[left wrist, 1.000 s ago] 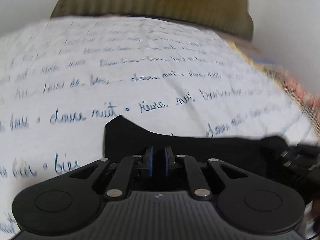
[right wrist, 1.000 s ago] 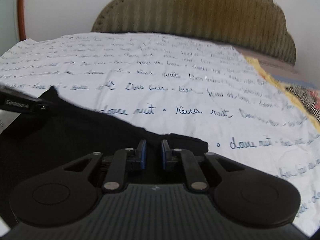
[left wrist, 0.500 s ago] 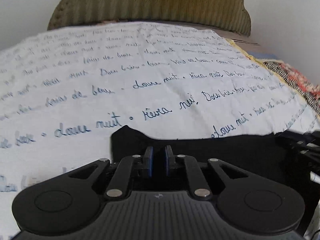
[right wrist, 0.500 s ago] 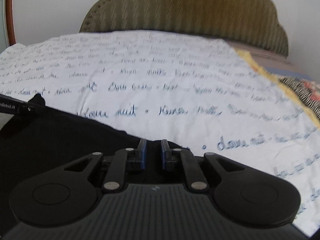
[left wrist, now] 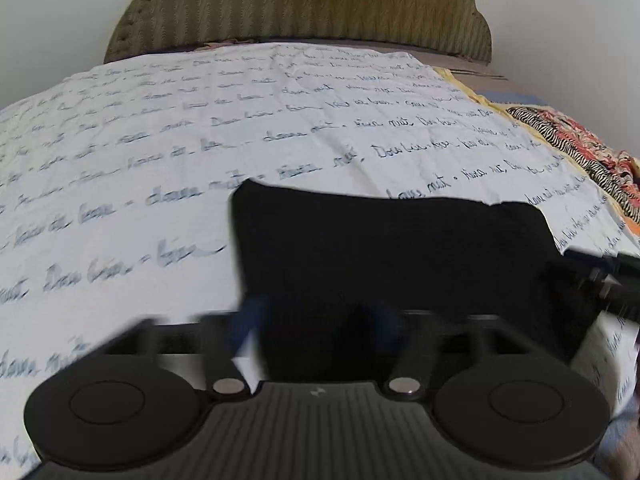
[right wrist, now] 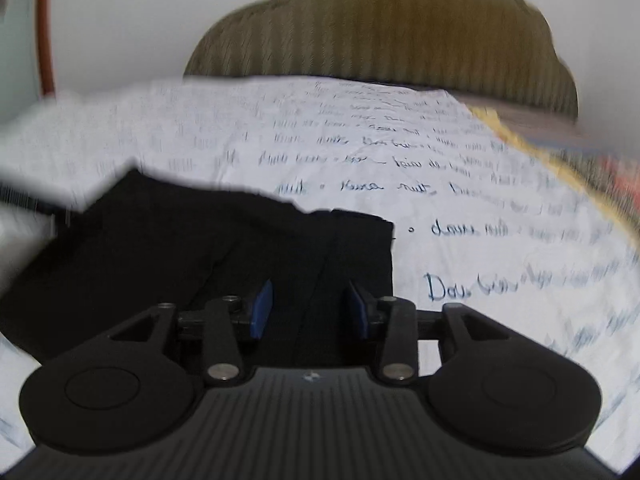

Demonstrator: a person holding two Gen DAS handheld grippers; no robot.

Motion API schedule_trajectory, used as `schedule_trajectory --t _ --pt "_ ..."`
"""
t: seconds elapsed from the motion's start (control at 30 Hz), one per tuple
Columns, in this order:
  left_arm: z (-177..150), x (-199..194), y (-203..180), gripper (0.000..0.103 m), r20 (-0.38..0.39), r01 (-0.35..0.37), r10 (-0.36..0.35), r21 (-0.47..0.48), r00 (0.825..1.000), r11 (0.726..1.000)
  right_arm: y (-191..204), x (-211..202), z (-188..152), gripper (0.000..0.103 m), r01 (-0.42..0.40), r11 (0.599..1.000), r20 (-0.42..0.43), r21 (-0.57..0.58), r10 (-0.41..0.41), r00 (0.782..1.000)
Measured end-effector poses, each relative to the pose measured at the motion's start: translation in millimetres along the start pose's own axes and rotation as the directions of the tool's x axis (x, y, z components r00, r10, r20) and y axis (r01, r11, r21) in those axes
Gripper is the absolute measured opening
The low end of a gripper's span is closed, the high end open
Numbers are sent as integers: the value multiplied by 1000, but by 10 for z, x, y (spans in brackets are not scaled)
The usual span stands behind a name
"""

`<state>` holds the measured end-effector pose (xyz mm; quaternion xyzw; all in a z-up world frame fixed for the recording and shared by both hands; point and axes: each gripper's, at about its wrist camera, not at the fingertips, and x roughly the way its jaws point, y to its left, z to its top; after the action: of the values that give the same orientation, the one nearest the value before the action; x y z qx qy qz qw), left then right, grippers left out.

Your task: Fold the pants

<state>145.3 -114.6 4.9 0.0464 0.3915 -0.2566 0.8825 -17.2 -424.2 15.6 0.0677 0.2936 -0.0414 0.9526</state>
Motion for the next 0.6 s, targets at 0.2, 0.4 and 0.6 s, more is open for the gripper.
schedule_trajectory --t 0.2,0.4,0.6 --pt "-53 65 467 98 -59 184 -193 -128 979 974 -839 7 -83 63 -187 947 -32 261 203 979" --pt "-4 459 495 103 -76 415 -435 -194 897 889 -1359 394 -246 70 -405 771 -13 491 472 882" --pt "58 655 550 103 -3 490 -511 -280 859 825 -1365 699 -203 71 -533 647 8 545 632 775"
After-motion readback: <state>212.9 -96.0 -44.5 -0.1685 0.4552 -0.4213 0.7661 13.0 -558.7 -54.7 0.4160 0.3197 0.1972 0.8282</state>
